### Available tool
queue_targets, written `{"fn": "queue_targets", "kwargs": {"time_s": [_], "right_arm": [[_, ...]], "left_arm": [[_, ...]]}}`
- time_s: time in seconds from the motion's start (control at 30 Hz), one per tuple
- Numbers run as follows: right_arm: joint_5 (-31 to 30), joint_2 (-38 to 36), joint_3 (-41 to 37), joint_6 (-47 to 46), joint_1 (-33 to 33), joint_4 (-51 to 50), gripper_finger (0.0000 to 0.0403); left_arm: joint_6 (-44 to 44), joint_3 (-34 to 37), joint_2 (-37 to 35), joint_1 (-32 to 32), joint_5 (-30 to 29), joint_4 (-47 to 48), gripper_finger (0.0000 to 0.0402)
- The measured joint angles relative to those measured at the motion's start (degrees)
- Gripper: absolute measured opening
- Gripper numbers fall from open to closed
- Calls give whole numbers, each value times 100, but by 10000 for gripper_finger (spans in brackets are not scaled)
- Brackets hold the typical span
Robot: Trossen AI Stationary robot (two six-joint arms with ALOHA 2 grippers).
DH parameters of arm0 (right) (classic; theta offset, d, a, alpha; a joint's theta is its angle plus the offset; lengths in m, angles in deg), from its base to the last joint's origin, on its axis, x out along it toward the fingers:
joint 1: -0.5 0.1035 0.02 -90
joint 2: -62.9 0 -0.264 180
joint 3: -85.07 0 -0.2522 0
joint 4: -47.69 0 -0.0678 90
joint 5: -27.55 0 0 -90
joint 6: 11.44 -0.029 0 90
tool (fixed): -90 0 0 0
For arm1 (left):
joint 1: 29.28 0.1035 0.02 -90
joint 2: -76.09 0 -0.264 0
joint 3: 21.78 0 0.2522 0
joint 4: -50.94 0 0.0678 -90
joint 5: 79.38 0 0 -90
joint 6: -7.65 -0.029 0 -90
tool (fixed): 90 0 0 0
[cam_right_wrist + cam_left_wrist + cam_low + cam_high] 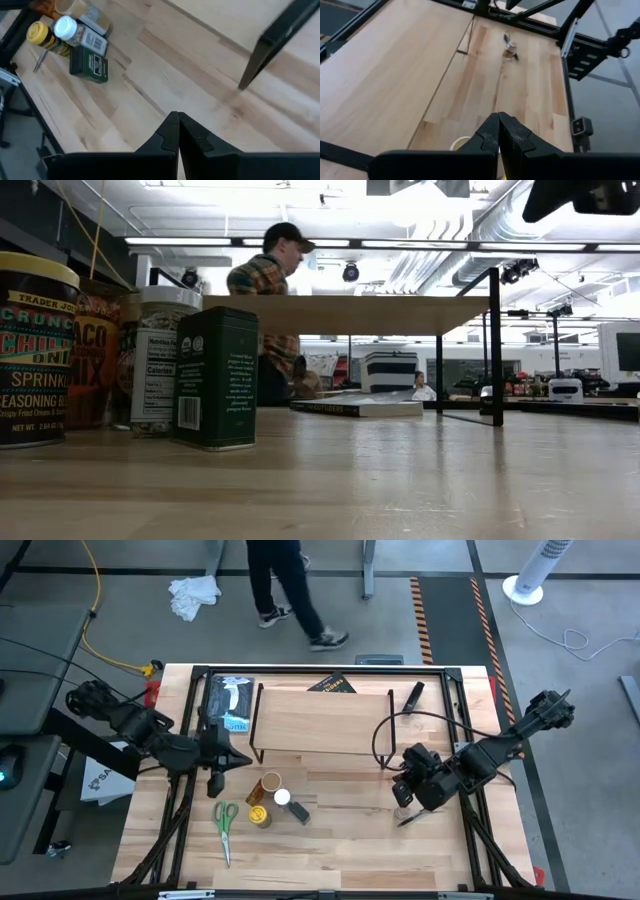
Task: Shelf spices
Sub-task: Put the black seasoning can on the shelf
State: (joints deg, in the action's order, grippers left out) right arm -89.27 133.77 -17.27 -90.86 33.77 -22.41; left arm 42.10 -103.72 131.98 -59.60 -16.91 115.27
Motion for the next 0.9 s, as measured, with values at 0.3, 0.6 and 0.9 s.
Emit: {"fn": "queue_targets", "kwargs": {"time_s": [0.3, 0.6, 0.9], "right_arm": [[-271, 0, 0, 877, 25, 194, 0], [-361, 0, 0, 1767, 20, 654, 0], [-344, 0, 0, 3483, 20, 1858, 90]], "left_arm": [[713, 0, 496, 186, -347, -52, 1], [996, -2, 1000, 292, -55, -113, 48], [-812, -7, 1913, 1267, 2207, -1461, 179]]}}
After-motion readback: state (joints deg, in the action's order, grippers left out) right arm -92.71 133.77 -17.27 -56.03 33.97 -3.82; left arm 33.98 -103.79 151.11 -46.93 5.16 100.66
